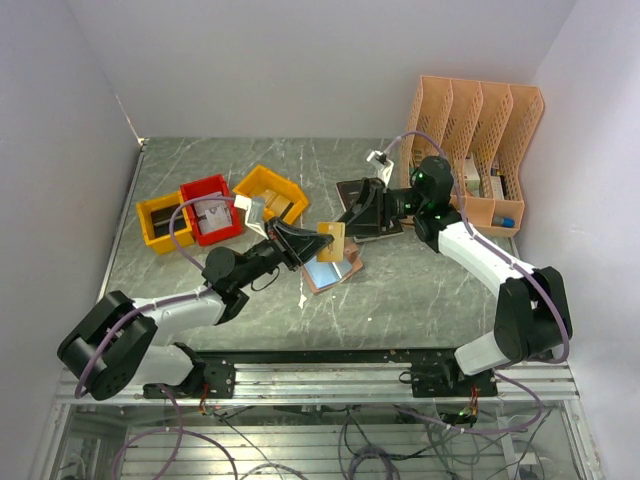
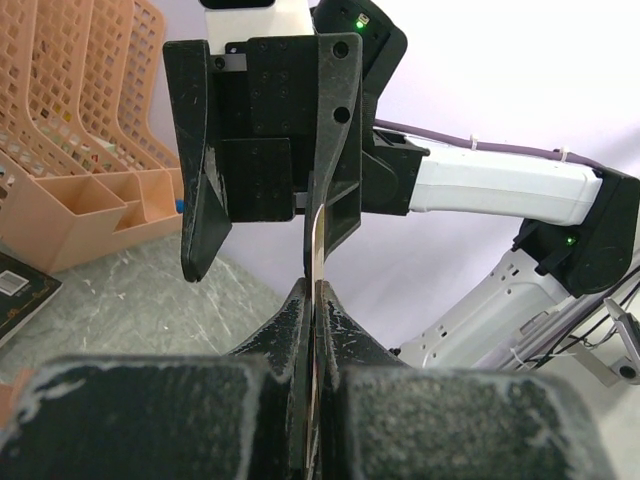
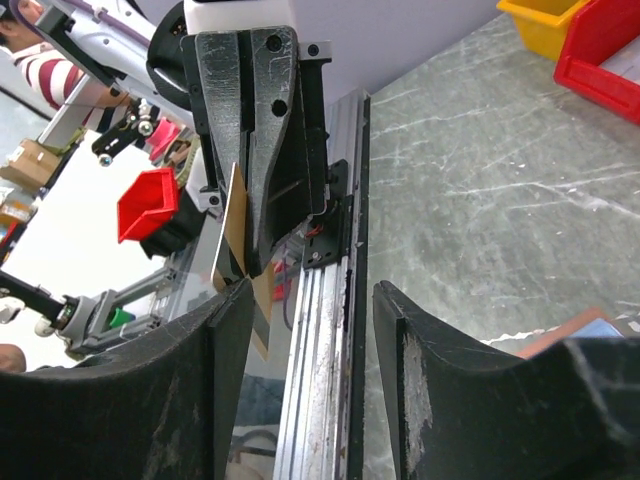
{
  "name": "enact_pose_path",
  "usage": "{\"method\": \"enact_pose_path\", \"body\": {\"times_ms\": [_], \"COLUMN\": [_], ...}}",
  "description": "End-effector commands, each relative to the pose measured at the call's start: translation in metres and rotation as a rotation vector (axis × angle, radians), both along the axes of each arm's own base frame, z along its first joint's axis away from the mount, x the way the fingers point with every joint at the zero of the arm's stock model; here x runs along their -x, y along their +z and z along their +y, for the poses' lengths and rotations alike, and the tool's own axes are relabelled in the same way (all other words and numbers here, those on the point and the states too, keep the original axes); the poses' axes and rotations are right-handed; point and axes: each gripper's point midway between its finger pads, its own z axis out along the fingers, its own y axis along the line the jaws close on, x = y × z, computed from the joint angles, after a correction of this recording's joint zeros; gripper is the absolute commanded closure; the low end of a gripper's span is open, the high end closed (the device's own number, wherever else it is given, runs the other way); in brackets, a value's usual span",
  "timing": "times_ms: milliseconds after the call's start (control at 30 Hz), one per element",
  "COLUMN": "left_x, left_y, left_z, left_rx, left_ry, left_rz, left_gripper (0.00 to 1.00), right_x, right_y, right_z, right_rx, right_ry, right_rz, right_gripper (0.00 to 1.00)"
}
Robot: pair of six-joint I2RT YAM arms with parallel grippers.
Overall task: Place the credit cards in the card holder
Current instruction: Insert the credit card into the card holder.
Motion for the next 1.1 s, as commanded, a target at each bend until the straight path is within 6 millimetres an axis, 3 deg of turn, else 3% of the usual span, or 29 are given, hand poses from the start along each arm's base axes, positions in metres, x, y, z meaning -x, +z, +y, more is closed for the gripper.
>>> {"method": "enact_pose_path", "body": {"times_ms": [0, 133, 233, 300, 433, 500, 567, 667, 1067], "left_x": [-0.004, -0.003, -0.002, -0.003, -0.004, -0.004, -0.004, -0.003, -0.003], "left_y": [0.015, 0.016, 0.019, 0.018, 0.015, 0.016, 0.016, 0.017, 0.015], "left_z": [-0.003, -0.002, 0.003, 0.005, 0.004, 0.005, 0.004, 0.0, -0.006], "left_rx": [0.032, 0.036, 0.046, 0.037, 0.025, 0.036, 0.033, 0.035, 0.033], "left_ry": [0.018, 0.024, 0.048, 0.06, 0.059, 0.063, 0.056, 0.032, 0.009], "left_rz": [-0.054, -0.062, -0.073, -0.068, -0.059, -0.062, -0.06, -0.061, -0.055], "left_gripper": [0.93, 0.93, 0.93, 0.93, 0.93, 0.93, 0.93, 0.93, 0.93], "right_x": [0.013, 0.01, -0.021, -0.031, -0.015, -0.01, -0.006, 0.002, 0.015], "right_y": [0.016, 0.023, 0.019, 0.019, 0.03, 0.025, 0.021, 0.031, 0.026], "right_z": [0.005, 0.005, -0.006, -0.017, -0.025, -0.027, -0.026, -0.021, 0.001], "right_rx": [-0.02, -0.028, 0.018, 0.022, -0.051, -0.041, -0.027, -0.04, -0.031], "right_ry": [0.055, 0.047, -0.101, -0.144, -0.092, -0.071, -0.048, -0.001, 0.068], "right_rz": [-0.048, -0.071, -0.081, -0.069, -0.09, -0.074, -0.07, -0.107, -0.07], "right_gripper": [0.49, 0.52, 0.52, 0.51, 0.48, 0.45, 0.42, 0.41, 0.55]}}
